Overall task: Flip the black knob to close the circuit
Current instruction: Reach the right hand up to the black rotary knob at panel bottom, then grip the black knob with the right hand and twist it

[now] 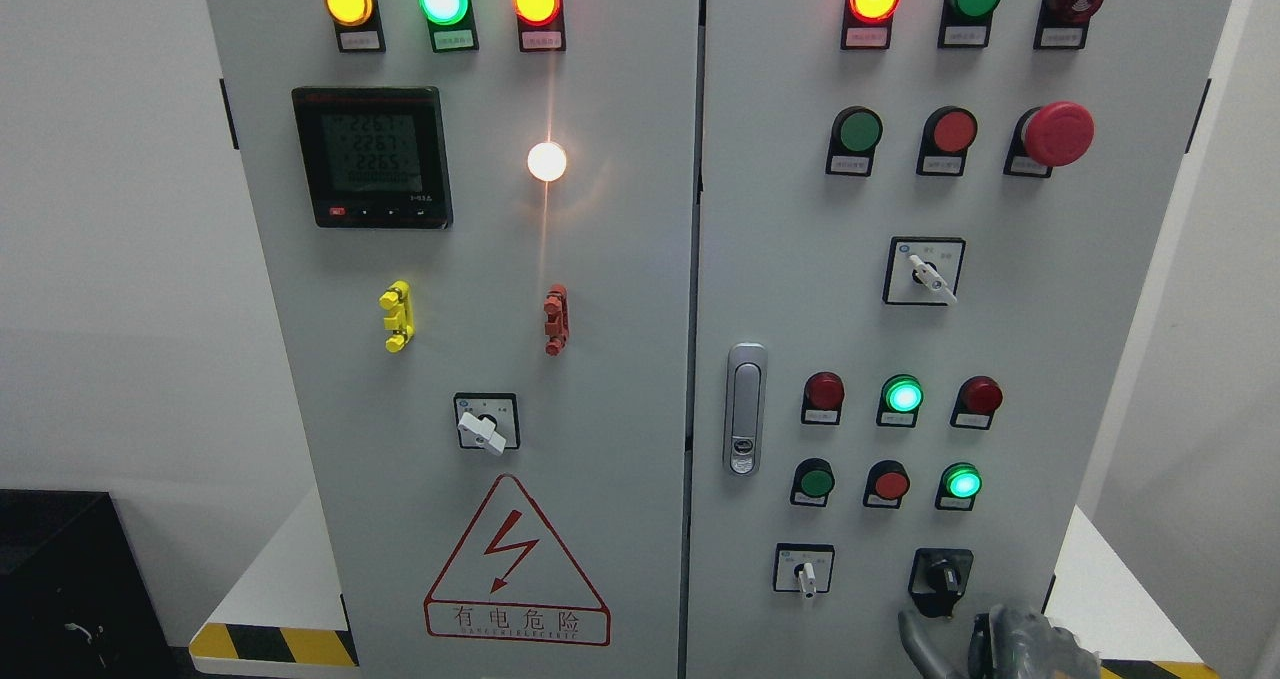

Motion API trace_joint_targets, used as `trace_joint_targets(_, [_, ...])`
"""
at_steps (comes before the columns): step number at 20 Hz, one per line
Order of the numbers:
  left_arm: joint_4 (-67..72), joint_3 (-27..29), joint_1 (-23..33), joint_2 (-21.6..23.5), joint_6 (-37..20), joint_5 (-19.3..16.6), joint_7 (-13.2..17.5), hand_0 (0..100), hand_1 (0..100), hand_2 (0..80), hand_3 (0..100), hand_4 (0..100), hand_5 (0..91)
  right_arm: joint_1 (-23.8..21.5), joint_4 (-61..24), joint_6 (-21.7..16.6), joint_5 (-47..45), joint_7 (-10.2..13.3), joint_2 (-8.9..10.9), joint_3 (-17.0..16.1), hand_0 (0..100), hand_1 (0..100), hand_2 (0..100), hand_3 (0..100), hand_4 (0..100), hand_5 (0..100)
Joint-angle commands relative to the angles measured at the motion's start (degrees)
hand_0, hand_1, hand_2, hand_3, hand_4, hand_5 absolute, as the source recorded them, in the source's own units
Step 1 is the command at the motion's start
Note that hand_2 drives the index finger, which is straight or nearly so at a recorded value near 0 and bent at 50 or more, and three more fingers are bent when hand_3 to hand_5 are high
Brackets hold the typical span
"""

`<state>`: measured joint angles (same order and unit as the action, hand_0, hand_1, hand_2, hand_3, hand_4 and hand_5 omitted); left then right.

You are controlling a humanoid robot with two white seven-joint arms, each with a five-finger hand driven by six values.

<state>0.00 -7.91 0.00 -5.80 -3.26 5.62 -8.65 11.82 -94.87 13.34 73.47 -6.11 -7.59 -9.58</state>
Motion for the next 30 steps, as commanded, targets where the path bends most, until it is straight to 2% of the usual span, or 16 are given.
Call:
trace_joint_targets(1, [-1.7,0.0,1.3,0.0,0.0,0.0,0.0,12,56,0.0,0,0,0.0,0.8,0.7,0.0,-0.1,0.0,-0.06,-1.3,0,0,92,100,100,100])
trace_joint_targets(30, [-1.7,0.0,1.2,0.0,0.0,0.0,0.0,12,56,0.0,0,0,0.0,1.7,1.9,0.0,-0.3,0.7,-0.06,-4.0,0,0,92,100,100,100])
